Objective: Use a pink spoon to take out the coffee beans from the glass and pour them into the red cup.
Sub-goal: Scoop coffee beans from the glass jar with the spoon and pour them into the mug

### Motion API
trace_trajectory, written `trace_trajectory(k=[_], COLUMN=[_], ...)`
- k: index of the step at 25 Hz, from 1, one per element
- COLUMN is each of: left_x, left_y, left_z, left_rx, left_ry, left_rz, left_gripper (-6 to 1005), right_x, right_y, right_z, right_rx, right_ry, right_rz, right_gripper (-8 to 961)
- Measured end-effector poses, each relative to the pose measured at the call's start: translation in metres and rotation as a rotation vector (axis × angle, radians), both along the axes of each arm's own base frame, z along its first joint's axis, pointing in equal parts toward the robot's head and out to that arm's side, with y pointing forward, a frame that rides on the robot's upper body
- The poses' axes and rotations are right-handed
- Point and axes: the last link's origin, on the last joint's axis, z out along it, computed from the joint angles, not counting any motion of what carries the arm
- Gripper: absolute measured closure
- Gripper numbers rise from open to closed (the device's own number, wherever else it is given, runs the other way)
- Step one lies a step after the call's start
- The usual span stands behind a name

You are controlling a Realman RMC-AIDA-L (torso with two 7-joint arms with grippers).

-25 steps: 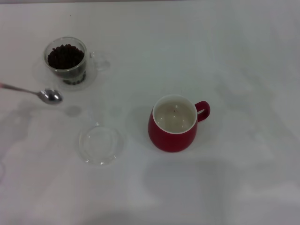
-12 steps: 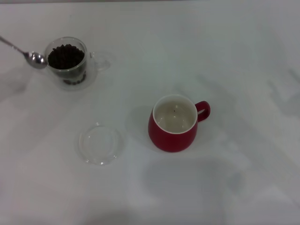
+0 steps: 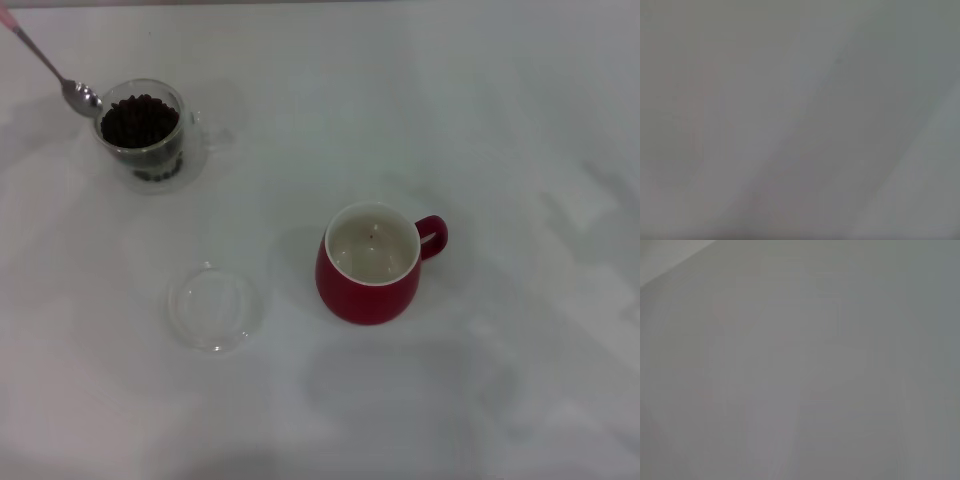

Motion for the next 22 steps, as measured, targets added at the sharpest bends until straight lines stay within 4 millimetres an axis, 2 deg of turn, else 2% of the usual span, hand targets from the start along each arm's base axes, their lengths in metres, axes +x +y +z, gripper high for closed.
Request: trace_trajectory(k=[5, 9, 10, 17, 22], left_x=[0.009, 0.011, 0.01, 0.011, 0.007], left_y=[0.016, 0.02, 0.023, 0.02, 0.018], left_z=[-0.007, -0.013, -0.025, -0.05, -0.057], left_rx=[-0.02, -0.03, -0.034, -0.045, -0.039], left_ry=[0.057, 0.079, 0.112, 0.117, 0.102], left_rz=[0.012, 0.02, 0.044, 0.048, 0.074], left_gripper=[865, 864, 864, 864, 865], right_x=[-0.001, -0.001, -0.001, -0.002, -0.001], right_y=[-0.001, -0.002, -0.003, -0.004, -0.003], right_z=[-0.003, -0.005, -0.006, -0.01, -0.013], right_rx=[-0.042, -0.07, -0.079, -0.122, -0.147], right_ry=[0.027, 0.036, 0.036, 0.04, 0.047], right_rz=[0.003, 0.005, 0.007, 0.013, 0.003], right_gripper=[245, 245, 245, 245, 244])
